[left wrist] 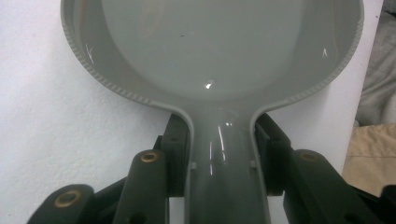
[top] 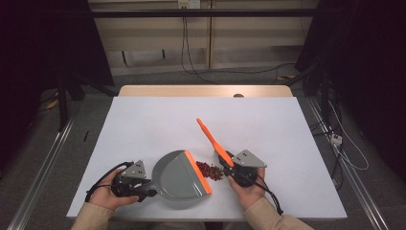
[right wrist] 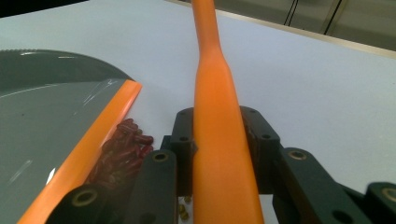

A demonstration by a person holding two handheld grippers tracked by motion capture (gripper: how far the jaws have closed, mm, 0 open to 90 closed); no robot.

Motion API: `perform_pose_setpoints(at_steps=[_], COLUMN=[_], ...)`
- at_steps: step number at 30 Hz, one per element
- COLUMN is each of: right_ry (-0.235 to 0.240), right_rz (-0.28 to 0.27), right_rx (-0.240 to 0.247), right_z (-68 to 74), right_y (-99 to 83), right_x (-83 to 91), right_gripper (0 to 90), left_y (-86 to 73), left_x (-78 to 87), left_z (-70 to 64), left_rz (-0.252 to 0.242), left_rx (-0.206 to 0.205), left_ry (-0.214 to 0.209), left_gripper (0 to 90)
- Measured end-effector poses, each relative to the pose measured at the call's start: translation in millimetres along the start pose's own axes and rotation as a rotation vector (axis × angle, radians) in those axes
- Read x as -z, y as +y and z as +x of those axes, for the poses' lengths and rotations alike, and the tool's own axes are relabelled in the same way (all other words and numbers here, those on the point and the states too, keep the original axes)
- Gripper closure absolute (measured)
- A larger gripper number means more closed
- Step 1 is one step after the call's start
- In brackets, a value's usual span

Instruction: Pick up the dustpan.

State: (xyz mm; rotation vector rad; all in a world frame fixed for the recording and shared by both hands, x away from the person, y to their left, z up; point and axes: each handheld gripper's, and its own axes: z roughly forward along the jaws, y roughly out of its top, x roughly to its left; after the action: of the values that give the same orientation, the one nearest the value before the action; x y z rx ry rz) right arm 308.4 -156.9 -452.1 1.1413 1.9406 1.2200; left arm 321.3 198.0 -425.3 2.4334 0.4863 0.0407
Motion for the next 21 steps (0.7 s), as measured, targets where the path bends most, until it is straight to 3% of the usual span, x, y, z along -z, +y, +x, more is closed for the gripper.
perform_pose_setpoints(at_steps=[21], right_ry=[0.017], right_rz=[-0.012], right_rx=[-0.066], right_z=[10.5], right_y=[-0.4], right_x=[-3.8], right_gripper=[68.9], left_y=[6.5], left_x=[-3.1], left_z=[-0.6], left_rz=[0.002], left_rx=[0.009], left_ry=[-0.014], left_gripper=[63.3])
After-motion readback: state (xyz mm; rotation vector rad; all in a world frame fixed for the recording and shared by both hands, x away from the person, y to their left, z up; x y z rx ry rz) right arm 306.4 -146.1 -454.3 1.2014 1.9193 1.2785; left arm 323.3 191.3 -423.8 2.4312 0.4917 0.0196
